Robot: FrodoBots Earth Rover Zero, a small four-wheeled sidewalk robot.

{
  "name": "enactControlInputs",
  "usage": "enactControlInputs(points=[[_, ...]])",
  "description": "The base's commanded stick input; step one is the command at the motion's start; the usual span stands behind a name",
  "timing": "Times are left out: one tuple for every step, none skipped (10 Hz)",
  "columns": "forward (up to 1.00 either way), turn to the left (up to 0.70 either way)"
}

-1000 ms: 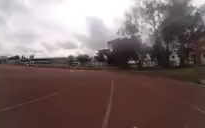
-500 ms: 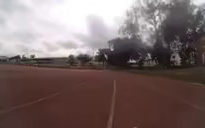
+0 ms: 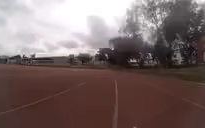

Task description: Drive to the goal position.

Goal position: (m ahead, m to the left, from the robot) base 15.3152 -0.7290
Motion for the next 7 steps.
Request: enactControlInputs(points=[[0.67, 0.0], [0.67, 0.0], [0.67, 0.0], [0.67, 0.0], [0.67, 0.0], [0.67, 0.0], [0.67, 0.0]])
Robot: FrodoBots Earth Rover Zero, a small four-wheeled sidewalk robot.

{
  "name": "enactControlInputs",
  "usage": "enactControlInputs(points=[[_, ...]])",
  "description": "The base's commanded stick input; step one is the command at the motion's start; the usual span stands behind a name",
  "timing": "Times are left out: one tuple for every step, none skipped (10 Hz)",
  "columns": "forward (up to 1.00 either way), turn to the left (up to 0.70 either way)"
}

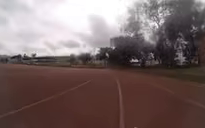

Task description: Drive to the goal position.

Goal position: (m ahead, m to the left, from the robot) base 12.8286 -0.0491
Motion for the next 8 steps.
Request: enactControlInputs(points=[[0.67, 0.0], [0.67, 0.0], [0.67, 0.0], [0.67, 0.0], [0.67, 0.0], [0.67, 0.0], [0.67, 0.0], [0.67, 0.0]])
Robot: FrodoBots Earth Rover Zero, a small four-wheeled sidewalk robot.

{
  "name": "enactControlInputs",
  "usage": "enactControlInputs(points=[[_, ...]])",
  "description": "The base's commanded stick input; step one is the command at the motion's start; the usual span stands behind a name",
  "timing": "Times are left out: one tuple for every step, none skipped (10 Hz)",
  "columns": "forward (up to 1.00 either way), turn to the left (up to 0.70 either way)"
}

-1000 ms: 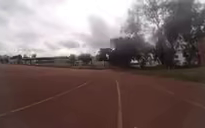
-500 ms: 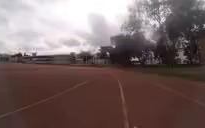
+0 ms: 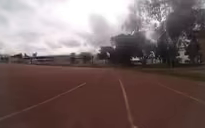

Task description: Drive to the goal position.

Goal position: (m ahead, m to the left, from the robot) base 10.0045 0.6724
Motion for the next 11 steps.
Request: enactControlInputs(points=[[0.67, 0.0], [0.67, 0.0], [0.67, 0.0], [0.67, 0.0], [0.67, 0.0], [0.67, 0.0], [0.67, 0.0], [0.67, 0.0], [0.67, 0.0], [0.67, 0.0], [0.67, 0.0]])
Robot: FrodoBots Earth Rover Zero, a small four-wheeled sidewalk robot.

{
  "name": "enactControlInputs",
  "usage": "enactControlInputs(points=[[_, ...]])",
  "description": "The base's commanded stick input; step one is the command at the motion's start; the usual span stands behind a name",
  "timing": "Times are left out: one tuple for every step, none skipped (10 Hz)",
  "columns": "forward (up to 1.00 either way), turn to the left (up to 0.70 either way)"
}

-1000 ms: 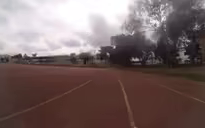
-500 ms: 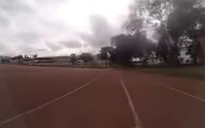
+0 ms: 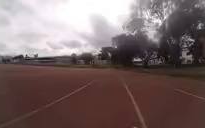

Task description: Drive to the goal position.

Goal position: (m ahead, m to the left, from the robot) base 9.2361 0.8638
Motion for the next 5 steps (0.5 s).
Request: enactControlInputs(points=[[0.67, 0.0], [0.67, 0.0], [0.67, 0.0], [0.67, 0.0], [0.67, 0.0]])
